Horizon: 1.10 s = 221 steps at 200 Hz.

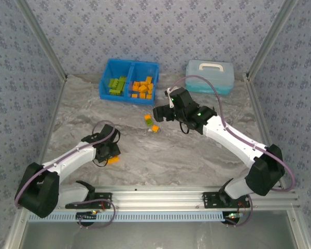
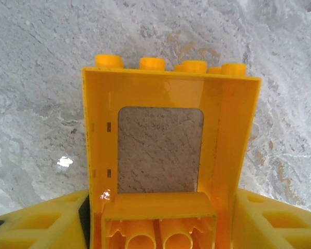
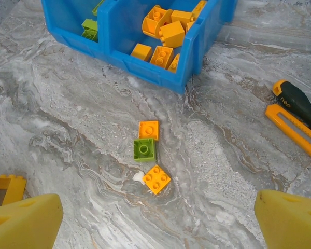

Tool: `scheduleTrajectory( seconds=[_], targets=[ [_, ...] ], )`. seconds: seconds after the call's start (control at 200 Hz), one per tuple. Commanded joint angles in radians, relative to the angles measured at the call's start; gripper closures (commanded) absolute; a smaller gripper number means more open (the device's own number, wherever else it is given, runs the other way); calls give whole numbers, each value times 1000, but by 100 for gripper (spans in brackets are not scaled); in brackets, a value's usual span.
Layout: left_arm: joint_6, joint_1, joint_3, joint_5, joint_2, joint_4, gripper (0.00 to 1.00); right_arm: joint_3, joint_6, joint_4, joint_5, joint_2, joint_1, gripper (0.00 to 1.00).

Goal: Sort the legos into containers by color

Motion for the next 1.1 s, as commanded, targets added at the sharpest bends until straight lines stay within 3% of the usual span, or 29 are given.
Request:
scheduleTrajectory(
  seconds=[0.0,0.26,0.465,0.755,1.099],
  targets=[
    [0,-6,28,-20,-8,-64,47,-1,25,-18,11,-45,6,2],
    [45,-12,222,14,-111,-160,50,-11,42,-18,18,-75,9,3],
    [121,-13,475,21,40,-125,52,-44,72,-24,32,-126,10,2],
    [282,-12,1072,-12,537,-102,51,-119,91,-68,80,-244,9,2],
    [467,18,2132,-134,1297,-269,47,-200,109,-112,110,-372,-12,1]
  ],
)
